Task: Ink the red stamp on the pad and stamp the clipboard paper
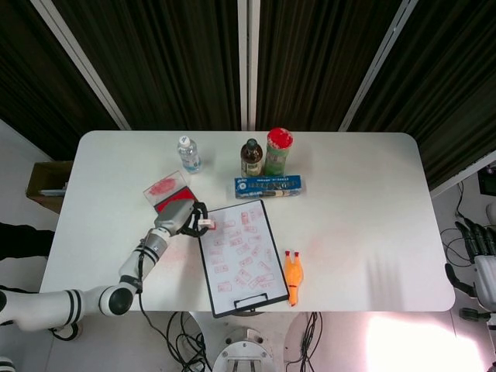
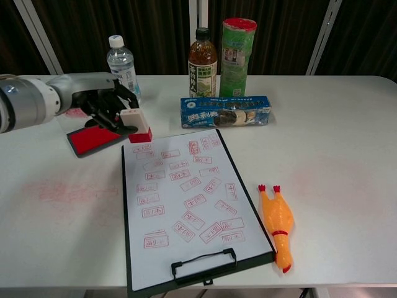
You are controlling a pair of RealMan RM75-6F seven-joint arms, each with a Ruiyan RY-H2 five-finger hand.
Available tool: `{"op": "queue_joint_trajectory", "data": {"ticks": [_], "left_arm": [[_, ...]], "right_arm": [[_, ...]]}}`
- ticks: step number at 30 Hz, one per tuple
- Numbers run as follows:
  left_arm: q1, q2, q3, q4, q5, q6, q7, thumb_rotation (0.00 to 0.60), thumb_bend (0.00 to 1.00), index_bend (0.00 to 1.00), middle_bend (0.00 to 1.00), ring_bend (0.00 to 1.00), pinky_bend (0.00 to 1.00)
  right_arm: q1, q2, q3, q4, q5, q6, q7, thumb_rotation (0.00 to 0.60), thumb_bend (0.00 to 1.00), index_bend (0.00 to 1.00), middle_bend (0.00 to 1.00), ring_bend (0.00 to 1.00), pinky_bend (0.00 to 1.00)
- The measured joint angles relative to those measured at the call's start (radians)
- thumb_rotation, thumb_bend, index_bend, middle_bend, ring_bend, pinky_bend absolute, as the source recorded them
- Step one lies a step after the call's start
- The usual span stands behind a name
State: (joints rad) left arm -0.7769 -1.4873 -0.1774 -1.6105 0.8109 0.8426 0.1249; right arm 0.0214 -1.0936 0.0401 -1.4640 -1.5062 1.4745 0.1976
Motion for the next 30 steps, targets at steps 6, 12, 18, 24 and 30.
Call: {"op": "queue_joint_trajectory", "data": {"ticks": [6, 12, 18, 24, 30], "left_arm": [[0.131, 0.049, 0.081, -0.013, 0.159, 0.053, -0.128, 0.6, 0.54, 0.74, 0.72, 0.75, 0.82], [0.223, 0.057, 0.144, 0.055, 0.3, 0.09, -0.275, 0.6, 0.54, 0.74, 0.72, 0.75, 0.82], [0.262, 0.042, 0.168, 0.128, 0.37, 0.095, -0.372, 0.6, 0.54, 0.74, 0.72, 0.75, 0.82], [0.288, 0.006, 0.183, 0.226, 0.429, 0.092, -0.429, 0.6, 0.54, 0.74, 0.72, 0.75, 0.82], [0.303, -0.026, 0.188, 0.289, 0.464, 0.085, -0.449, 0.6, 0.53, 0.71, 0.71, 0.74, 0.82]], "right_arm": [[0.002, 0.001, -0.002, -0.018, -0.008, 0.004, -0.027, 0.6, 0.31, 0.0, 0.0, 0.0, 0.0], [-0.002, 0.004, -0.003, -0.039, -0.01, 0.015, -0.052, 0.6, 0.31, 0.0, 0.0, 0.0, 0.0], [-0.009, 0.012, -0.002, -0.051, -0.007, 0.027, -0.063, 0.6, 0.31, 0.0, 0.0, 0.0, 0.0], [-0.011, 0.016, 0.0, -0.057, -0.005, 0.03, -0.064, 0.6, 0.31, 0.0, 0.0, 0.0, 0.0], [-0.011, 0.011, 0.0, -0.053, -0.009, 0.034, -0.061, 0.6, 0.31, 0.0, 0.0, 0.0, 0.0]]}}
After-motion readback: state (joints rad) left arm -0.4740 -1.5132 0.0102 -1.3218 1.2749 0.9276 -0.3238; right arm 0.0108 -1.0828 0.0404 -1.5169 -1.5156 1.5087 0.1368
